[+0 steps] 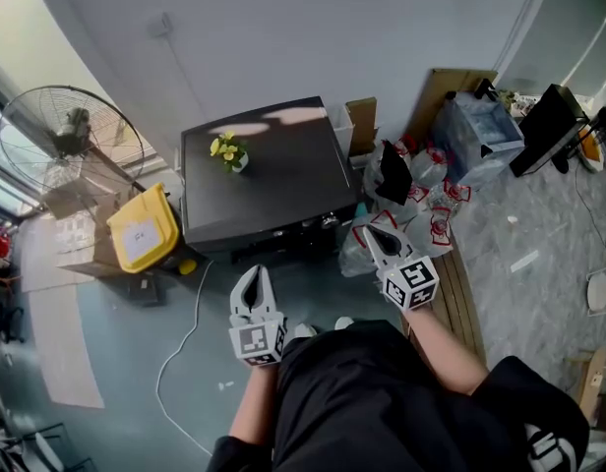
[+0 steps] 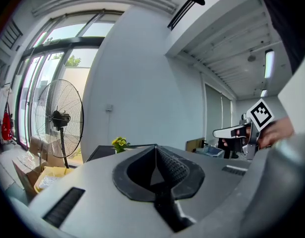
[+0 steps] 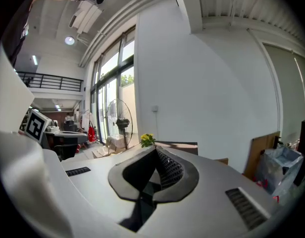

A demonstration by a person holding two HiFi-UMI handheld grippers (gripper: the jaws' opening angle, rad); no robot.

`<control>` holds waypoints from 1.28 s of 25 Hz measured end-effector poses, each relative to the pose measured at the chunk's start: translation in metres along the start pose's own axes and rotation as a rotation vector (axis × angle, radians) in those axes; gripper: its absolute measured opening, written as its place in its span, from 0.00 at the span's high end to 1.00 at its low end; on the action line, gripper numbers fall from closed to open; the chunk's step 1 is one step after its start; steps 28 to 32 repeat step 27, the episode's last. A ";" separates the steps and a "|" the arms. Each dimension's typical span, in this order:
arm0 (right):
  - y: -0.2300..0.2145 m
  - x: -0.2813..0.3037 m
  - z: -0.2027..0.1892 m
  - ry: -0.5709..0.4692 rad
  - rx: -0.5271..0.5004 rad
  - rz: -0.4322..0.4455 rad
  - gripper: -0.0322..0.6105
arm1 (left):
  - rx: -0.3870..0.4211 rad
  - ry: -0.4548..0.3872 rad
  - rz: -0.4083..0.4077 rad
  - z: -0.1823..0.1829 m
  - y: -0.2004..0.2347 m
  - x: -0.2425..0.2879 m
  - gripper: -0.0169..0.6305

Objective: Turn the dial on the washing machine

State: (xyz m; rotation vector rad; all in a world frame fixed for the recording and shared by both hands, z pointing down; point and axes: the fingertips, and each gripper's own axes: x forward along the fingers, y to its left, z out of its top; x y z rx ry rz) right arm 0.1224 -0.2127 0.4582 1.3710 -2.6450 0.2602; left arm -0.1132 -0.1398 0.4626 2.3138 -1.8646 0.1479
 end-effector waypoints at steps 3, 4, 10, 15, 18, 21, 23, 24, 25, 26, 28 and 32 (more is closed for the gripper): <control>0.007 0.003 -0.003 0.001 0.009 0.014 0.95 | -0.013 0.001 0.005 -0.001 0.007 -0.002 0.96; 0.010 0.004 -0.004 0.003 0.012 0.016 0.95 | -0.015 0.000 0.006 -0.001 0.009 -0.002 0.96; 0.016 0.005 -0.009 0.010 0.021 0.000 0.95 | -0.042 -0.002 0.011 -0.002 0.018 -0.011 0.96; 0.017 0.006 -0.009 0.006 0.015 -0.015 0.95 | -0.042 -0.013 0.021 -0.001 0.028 -0.015 0.96; 0.020 0.007 -0.014 0.016 0.017 -0.021 0.95 | -0.044 -0.007 0.023 -0.005 0.033 -0.018 0.96; 0.024 0.008 -0.015 0.015 0.012 -0.026 0.95 | -0.043 -0.002 0.021 -0.008 0.038 -0.021 0.96; 0.028 0.010 -0.015 0.013 0.009 -0.026 0.95 | -0.044 0.000 0.018 -0.010 0.040 -0.023 0.96; 0.030 0.011 -0.015 0.012 0.009 -0.027 0.95 | -0.044 0.001 0.016 -0.010 0.042 -0.023 0.96; 0.031 0.012 -0.015 0.012 0.009 -0.027 0.95 | -0.044 0.003 0.015 -0.011 0.044 -0.024 0.96; 0.033 0.013 -0.015 0.011 0.009 -0.027 0.95 | -0.044 0.004 0.014 -0.011 0.045 -0.023 0.96; 0.034 0.015 -0.015 0.011 0.009 -0.027 0.95 | -0.044 0.006 0.013 -0.012 0.047 -0.023 0.96; 0.034 0.015 -0.015 0.011 0.009 -0.027 0.95 | -0.044 0.006 0.013 -0.012 0.047 -0.023 0.96</control>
